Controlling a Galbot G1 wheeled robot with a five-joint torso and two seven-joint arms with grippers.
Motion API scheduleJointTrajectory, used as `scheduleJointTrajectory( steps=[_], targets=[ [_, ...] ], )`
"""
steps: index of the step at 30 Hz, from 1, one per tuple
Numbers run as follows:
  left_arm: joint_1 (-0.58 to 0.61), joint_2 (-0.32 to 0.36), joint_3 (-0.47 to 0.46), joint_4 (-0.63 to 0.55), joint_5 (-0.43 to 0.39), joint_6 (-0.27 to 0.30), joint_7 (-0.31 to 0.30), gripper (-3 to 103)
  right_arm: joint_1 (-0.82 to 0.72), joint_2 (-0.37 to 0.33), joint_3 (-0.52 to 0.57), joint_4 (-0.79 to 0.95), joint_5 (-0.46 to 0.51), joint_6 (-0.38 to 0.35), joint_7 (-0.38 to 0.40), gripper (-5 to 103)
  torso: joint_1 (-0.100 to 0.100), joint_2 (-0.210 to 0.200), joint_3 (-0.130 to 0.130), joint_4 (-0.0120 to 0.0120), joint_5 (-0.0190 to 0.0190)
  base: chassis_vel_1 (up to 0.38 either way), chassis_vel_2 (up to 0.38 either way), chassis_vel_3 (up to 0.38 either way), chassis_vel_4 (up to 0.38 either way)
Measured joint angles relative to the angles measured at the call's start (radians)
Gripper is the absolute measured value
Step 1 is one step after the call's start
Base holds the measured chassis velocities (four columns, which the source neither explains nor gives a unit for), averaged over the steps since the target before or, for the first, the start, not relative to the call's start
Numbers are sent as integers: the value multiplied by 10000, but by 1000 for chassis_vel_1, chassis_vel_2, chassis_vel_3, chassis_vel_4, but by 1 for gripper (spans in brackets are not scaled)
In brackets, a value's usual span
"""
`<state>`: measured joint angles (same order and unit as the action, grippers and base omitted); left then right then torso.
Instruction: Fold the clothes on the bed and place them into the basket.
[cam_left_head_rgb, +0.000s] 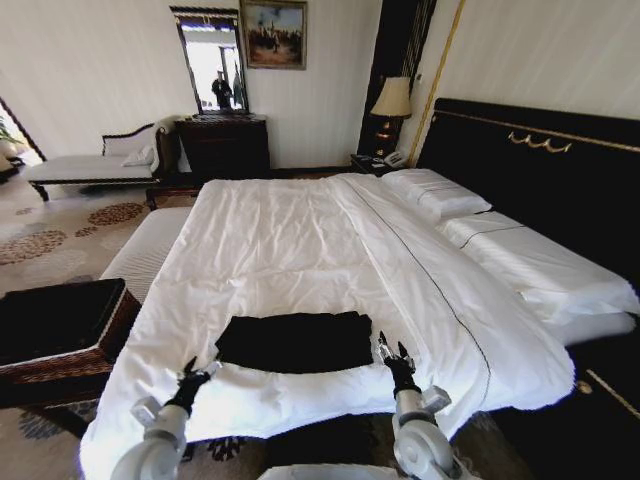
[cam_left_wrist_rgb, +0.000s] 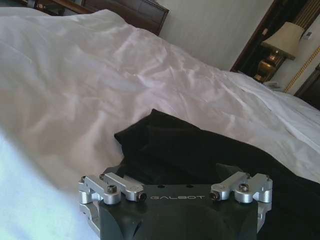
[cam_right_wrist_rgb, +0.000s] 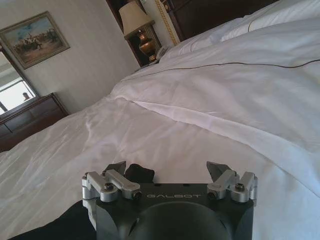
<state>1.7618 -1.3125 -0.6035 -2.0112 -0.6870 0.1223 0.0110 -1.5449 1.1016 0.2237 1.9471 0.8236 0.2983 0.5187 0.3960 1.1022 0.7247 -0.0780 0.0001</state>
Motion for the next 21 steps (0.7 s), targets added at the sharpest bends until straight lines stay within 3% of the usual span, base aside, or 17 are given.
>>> scheduleJointTrajectory(
  steps=[3,5,14,21],
  targets=[
    [-339,-77,186,159,26,19,-110,100,201,-10,-105,-145,39,-117,76,98,1,0,1,0,-2,0,0,0,0],
    [-450,-83,188,145,-86,80,-150,100,278,-20,-156,-183,64,-161,95,100,1,-1,1,0,-1,0,0,0,0],
    [-1338,341,-39,172,-462,607,-371,100,572,176,-394,-324,106,-371,151,100,1,-1,1,1,-2,0,0,0,0],
    [-1821,540,80,631,-731,690,-376,100,550,234,-368,-382,117,-399,152,100,0,0,1,1,-3,0,0,0,0]
  ],
)
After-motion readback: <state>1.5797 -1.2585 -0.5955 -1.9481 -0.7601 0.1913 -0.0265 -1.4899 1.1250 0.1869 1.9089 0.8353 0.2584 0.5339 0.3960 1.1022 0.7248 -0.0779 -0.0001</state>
